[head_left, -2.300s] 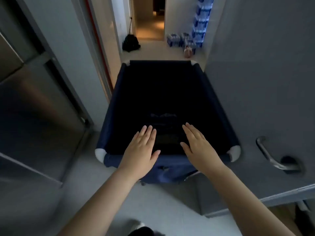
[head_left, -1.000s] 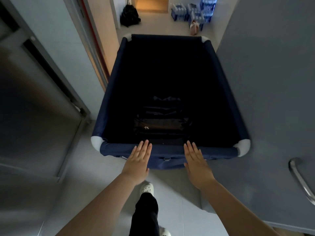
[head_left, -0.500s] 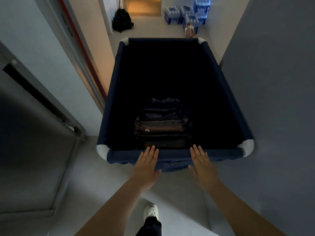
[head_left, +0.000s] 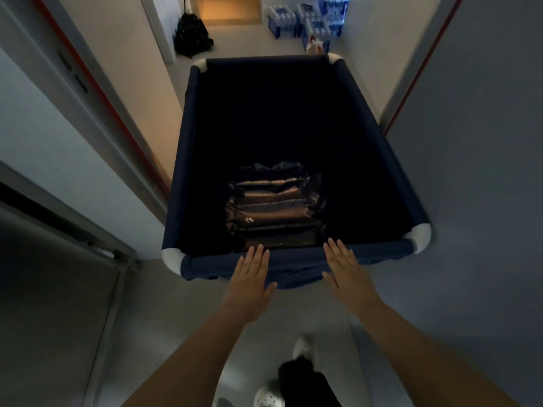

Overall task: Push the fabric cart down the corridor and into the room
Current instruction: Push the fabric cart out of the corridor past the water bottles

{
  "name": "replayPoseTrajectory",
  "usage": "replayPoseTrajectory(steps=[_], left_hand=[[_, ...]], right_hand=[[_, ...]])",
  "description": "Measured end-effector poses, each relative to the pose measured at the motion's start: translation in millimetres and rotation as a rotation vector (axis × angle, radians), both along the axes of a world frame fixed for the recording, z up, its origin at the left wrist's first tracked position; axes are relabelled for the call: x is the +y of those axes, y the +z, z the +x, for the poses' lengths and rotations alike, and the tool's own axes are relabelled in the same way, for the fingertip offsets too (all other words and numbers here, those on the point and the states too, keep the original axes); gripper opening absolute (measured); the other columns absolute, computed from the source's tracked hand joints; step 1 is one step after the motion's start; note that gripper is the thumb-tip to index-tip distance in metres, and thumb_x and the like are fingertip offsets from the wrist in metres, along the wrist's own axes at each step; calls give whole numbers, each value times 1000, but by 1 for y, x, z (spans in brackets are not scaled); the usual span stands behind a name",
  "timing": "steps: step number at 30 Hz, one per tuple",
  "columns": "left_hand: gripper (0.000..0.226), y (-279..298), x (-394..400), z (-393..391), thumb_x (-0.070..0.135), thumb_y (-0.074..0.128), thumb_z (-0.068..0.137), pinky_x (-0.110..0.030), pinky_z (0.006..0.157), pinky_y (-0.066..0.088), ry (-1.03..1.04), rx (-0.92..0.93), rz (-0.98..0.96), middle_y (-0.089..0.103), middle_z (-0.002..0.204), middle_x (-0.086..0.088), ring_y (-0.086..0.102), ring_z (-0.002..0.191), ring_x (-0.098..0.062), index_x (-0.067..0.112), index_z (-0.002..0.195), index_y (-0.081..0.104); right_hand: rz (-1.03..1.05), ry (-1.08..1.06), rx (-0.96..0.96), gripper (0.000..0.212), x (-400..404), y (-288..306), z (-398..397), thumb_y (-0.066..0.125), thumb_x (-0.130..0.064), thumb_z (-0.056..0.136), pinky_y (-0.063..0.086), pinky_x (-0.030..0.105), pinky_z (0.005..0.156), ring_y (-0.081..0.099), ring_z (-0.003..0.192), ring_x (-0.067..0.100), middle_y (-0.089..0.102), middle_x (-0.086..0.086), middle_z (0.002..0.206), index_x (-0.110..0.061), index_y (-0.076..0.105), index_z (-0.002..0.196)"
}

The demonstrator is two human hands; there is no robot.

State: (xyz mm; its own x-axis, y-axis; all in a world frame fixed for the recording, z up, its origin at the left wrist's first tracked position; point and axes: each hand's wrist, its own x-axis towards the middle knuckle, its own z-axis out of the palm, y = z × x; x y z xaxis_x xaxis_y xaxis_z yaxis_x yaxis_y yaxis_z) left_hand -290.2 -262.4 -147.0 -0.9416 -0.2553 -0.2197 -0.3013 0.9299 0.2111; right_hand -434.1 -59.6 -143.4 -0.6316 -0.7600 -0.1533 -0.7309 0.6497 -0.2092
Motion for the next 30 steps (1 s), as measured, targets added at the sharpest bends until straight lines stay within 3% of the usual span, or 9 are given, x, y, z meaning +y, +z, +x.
replayPoseTrajectory(steps=[3,6,9,11,13,16,19,30], left_hand=[[70,-2,-19,-26,48,25,96,-32,110,-16,2,-6,-23,-23,149,4,-28,131,-12,18,140,-21],[70,-2,-39,-53,46,26,96,-33,110,-16,3,-22,-47,-23,149,4,-26,134,-14,19,136,-25],[70,0,-59,-81,43,27,97,-33,110,-15,0,-58,-81,-18,154,-1,-20,139,-19,18,135,-27],[70,3,-74,-102,42,27,97,-33,110,-16,2,-80,-86,-17,155,-3,-20,140,-19,18,136,-26],[71,4,-90,-123,41,29,97,-33,109,-16,9,-78,-90,-17,155,-3,-19,140,-20,17,139,-22],[71,9,-113,-155,41,31,96,-34,111,-14,-1,-75,-97,-15,155,-4,-18,140,-21,14,144,-14],[70,12,-138,-187,39,32,96,-35,112,-11,-3,-81,-78,-15,155,-5,-17,141,-22,13,145,-12],[72,16,-235,-308,38,35,96,-35,112,-12,-37,-44,-13,-16,155,-7,-19,140,-21,13,144,-13]], right_hand=[[-45,12,2,60,-18,-2,-23,34,-31,100,-11,29,112,-13,139,16,-4,2,154,-16,-9,140],[-48,2,2,58,-38,2,-51,36,-29,99,-7,30,114,0,142,23,4,5,153,-12,2,143],[-62,8,13,57,-61,9,-79,17,-39,99,27,45,108,34,133,35,36,16,145,0,34,138],[-62,2,-7,63,-76,11,-98,16,-42,96,35,52,101,41,128,37,44,18,140,1,41,134],[-72,8,0,59,-92,6,-120,24,-40,95,32,50,103,37,131,36,40,17,143,0,38,137],[-85,16,14,60,-113,-3,-155,42,-30,97,13,36,113,8,142,25,14,7,154,-8,15,145],[-86,27,1,63,-135,-4,-187,42,-29,97,4,32,113,-9,140,17,5,3,156,-12,7,147],[-31,-35,66,62,-231,-6,-302,37,-36,98,0,32,115,-4,142,16,10,4,156,-13,6,146]])
